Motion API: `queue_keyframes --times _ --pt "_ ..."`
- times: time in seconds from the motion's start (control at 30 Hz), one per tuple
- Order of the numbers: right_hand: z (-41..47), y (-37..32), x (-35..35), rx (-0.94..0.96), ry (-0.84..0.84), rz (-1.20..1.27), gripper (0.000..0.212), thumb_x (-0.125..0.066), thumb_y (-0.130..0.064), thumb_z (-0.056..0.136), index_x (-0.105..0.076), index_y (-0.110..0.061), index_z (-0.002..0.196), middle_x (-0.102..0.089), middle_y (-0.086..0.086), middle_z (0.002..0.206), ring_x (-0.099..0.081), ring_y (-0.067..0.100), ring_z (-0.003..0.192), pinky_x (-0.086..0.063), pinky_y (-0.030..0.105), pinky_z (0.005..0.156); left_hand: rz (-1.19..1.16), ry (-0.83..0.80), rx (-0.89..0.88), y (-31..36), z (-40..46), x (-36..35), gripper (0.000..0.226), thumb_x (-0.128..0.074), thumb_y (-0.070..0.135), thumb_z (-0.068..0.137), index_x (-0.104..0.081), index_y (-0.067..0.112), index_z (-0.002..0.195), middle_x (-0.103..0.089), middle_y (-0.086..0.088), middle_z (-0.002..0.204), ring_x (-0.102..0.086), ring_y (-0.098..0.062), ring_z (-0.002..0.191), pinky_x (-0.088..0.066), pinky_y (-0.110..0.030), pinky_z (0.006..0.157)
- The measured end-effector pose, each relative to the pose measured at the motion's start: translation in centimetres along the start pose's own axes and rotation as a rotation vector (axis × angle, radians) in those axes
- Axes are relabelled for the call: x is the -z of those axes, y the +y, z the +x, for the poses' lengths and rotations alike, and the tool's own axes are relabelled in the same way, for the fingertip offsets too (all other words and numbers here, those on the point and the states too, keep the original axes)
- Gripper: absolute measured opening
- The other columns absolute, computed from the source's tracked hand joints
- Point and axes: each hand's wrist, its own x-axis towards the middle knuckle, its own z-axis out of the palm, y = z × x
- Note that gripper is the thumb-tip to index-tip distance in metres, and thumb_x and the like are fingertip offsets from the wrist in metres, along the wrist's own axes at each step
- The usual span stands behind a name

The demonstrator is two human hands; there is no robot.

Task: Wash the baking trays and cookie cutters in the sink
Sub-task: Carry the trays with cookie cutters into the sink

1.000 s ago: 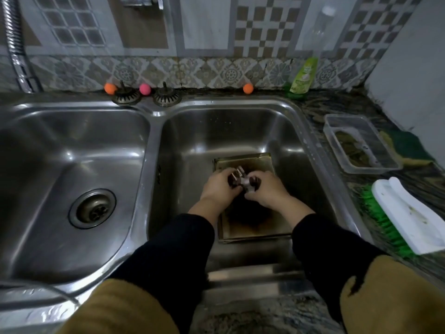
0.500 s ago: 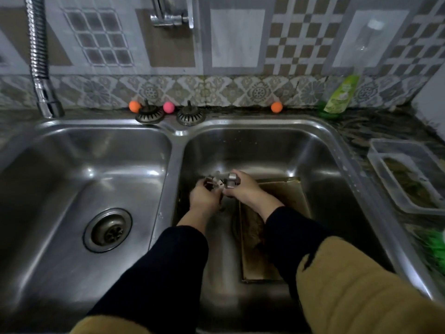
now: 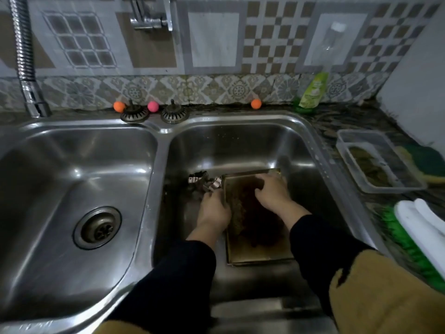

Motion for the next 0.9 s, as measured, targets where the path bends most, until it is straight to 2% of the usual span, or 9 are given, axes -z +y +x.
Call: queue_keyframes --times 0.07,0.13,0.23,0.3,0.43,0.57,0.63,0.77,0.9 --pt "-0.9 2.1 1.0 -0.096 -0.008 -0.088 0.054 -0.056 -0.021 0.090 -0.040 -0.028 0.142 -0.029 0.003 0.146 -0.029 0.026 0.130 -0.038 0.041 0.105 0.044 -0.116 0.012 -0.2 -0.4 -1.5 0.053 -0.049 0.020 0.096 -0.033 0.017 0.146 -0.032 -0.012 0.148 -0.038 -0.029 0.134 -0.033 -0.036 0.111" --pt "-1.5 3.8 1.6 -0.169 -0.093 -0.089 0.063 -0.056 -0.021 0.091 -0.028 -0.025 0.148 -0.023 0.007 0.150 -0.025 0.030 0.135 -0.035 0.043 0.107 0.087 -0.181 0.033 -0.2 -0.5 -2.5 0.061 -0.048 0.024 0.097 -0.021 0.014 0.151 -0.022 -0.015 0.154 -0.031 -0.031 0.139 -0.029 -0.036 0.113" --pt "-2.2 5.1 1.5 -0.184 -0.169 0.069 0.062 -0.053 -0.018 0.094 -0.025 -0.021 0.149 -0.030 0.010 0.151 -0.031 0.030 0.137 -0.032 0.042 0.112 0.074 -0.189 0.061 0.0 -0.4 -3.3 0.064 -0.046 0.022 0.097 -0.015 0.011 0.152 -0.016 -0.013 0.157 -0.029 -0.031 0.140 -0.029 -0.037 0.114" --pt "-2.5 5.1 1.1 -0.172 -0.142 0.138 0.058 -0.052 -0.014 0.095 -0.029 -0.017 0.148 -0.034 0.008 0.150 -0.036 0.027 0.136 -0.034 0.037 0.110 0.056 -0.180 0.057 0.0 -0.5 -3.5 0.065 -0.047 0.021 0.096 -0.015 0.010 0.152 -0.016 -0.012 0.157 -0.029 -0.031 0.140 -0.030 -0.038 0.114" --pt "-2.5 4.9 0.5 -0.156 -0.037 0.147 0.063 -0.051 -0.015 0.095 -0.021 -0.020 0.151 -0.019 0.001 0.158 -0.027 0.023 0.142 -0.030 0.034 0.113 0.015 -0.157 0.045 -0.4 -0.7 -3.7 0.063 -0.049 0.022 0.095 -0.022 0.010 0.150 -0.023 -0.014 0.154 -0.033 -0.032 0.137 -0.032 -0.040 0.113" --pt "-3.2 4.5 0.6 -0.017 0.190 0.176 0.062 -0.048 -0.003 0.093 -0.030 -0.025 0.148 -0.030 -0.003 0.153 -0.038 0.020 0.136 -0.034 0.027 0.104 -0.020 -0.131 0.039 -0.7 -0.6 -3.6 0.059 -0.050 0.014 0.092 -0.029 0.009 0.147 -0.030 -0.014 0.150 -0.035 -0.032 0.135 -0.033 -0.039 0.112" --pt "-3.5 4.3 0.7 -0.016 0.241 0.249 0.063 -0.045 0.003 0.092 -0.035 -0.029 0.146 -0.036 -0.002 0.150 -0.042 0.020 0.133 -0.038 0.028 0.102 -0.032 -0.132 0.033 -0.8 -0.5 -3.4 0.057 -0.050 0.015 0.092 -0.032 0.011 0.147 -0.032 -0.013 0.150 -0.036 -0.031 0.135 -0.034 -0.039 0.111" --pt "-3.8 4.0 1.6 -0.022 0.251 0.412 0.068 -0.041 0.009 0.091 -0.038 -0.034 0.143 -0.040 0.001 0.148 -0.045 0.020 0.131 -0.047 0.036 0.101 -0.085 -0.152 0.008 -0.8 -0.8 -2.5 0.063 -0.046 0.020 0.097 -0.018 0.022 0.153 -0.031 -0.008 0.153 -0.035 -0.027 0.137 -0.033 -0.038 0.112" --pt "-4.3 3.5 3.4 -0.023 0.292 0.473 0.065 -0.040 0.005 0.093 -0.038 -0.037 0.142 -0.046 0.005 0.143 -0.051 0.018 0.122 -0.049 0.036 0.098 -0.167 -0.103 -0.070 0.2 -2.0 -1.4 0.061 -0.038 0.027 0.102 -0.005 0.032 0.153 -0.014 -0.001 0.161 -0.017 -0.021 0.146 -0.019 -0.040 0.119"
